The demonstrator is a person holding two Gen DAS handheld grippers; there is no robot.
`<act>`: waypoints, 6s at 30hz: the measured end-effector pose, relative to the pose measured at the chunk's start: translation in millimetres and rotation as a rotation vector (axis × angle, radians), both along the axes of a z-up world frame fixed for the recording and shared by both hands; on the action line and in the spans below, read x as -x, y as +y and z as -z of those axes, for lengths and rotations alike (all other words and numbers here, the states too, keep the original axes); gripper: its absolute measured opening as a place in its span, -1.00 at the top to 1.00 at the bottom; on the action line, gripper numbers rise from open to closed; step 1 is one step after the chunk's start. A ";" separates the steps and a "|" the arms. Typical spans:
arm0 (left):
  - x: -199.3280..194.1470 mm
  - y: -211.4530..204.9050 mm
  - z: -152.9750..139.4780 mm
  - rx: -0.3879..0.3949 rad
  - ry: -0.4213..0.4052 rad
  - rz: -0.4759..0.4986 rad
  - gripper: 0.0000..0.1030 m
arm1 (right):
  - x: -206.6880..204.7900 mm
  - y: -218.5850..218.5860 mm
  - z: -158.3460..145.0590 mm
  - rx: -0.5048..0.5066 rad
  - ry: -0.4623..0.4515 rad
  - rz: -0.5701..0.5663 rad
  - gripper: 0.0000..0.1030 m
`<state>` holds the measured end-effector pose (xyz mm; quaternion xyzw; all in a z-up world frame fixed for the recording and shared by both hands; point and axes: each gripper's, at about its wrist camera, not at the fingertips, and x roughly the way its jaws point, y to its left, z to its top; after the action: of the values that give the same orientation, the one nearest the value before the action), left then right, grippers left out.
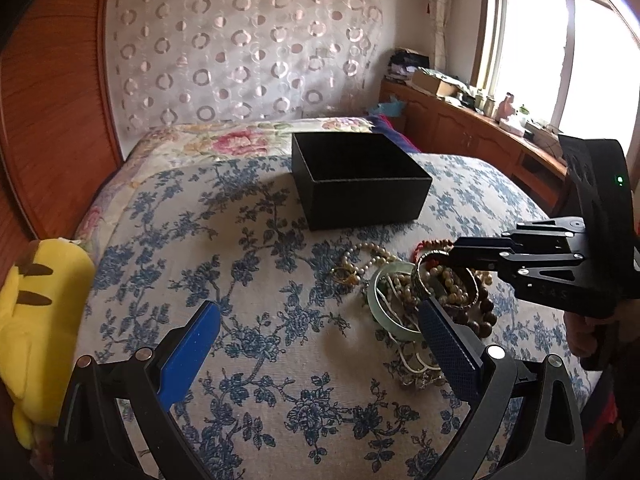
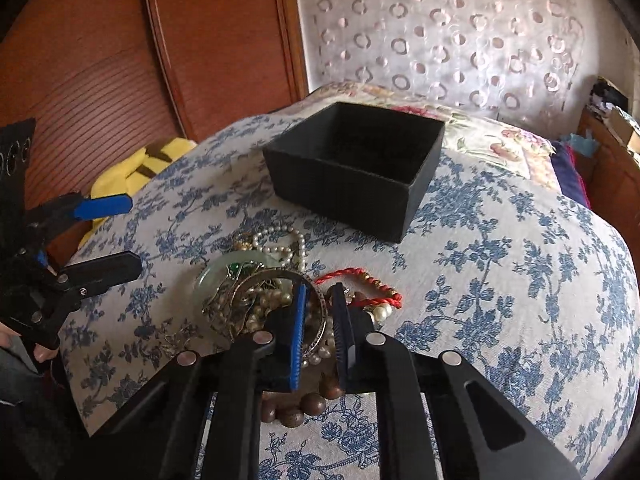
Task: Organize jewelry
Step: 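Reach into the jewelry pile and close the left tool on the green jade bangle, then carry the jade bangle over the black box, lower it in, open left tool, then grasp the long pearl necklace with the left tool while the right tool grasps another part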
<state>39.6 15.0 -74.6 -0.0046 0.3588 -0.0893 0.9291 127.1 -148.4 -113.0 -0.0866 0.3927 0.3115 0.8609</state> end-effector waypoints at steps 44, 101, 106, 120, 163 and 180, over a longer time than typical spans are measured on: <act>-38.3 -16.8 -24.6 0.004 -0.036 0.044 0.86 | -0.9 -27.9 -48.5 -0.083 -0.165 0.088 0.91; -173.4 -43.6 -12.4 -0.072 0.029 0.038 0.84 | -38.7 -35.7 -38.8 -0.065 -0.198 0.142 0.83; -166.7 -43.2 -17.0 -0.072 0.019 0.043 0.82 | -32.6 -44.1 -37.5 -0.070 -0.190 0.150 0.83; -95.3 -41.2 -25.0 -0.055 -0.027 0.086 0.43 | 3.9 -47.1 -21.9 -0.085 -0.143 0.113 0.83; -103.1 -32.0 29.0 -0.077 0.160 0.140 0.43 | 19.4 -62.8 -43.3 -0.068 -0.174 0.118 0.84; -93.7 -41.7 4.3 -0.092 0.092 0.168 0.93 | 27.0 -67.9 -65.0 -0.083 -0.223 0.119 0.84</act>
<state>133.2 -26.7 -78.9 0.0643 0.4041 -0.1501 0.9000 100.0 -216.3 -48.0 -0.0616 0.2859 0.2644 0.9190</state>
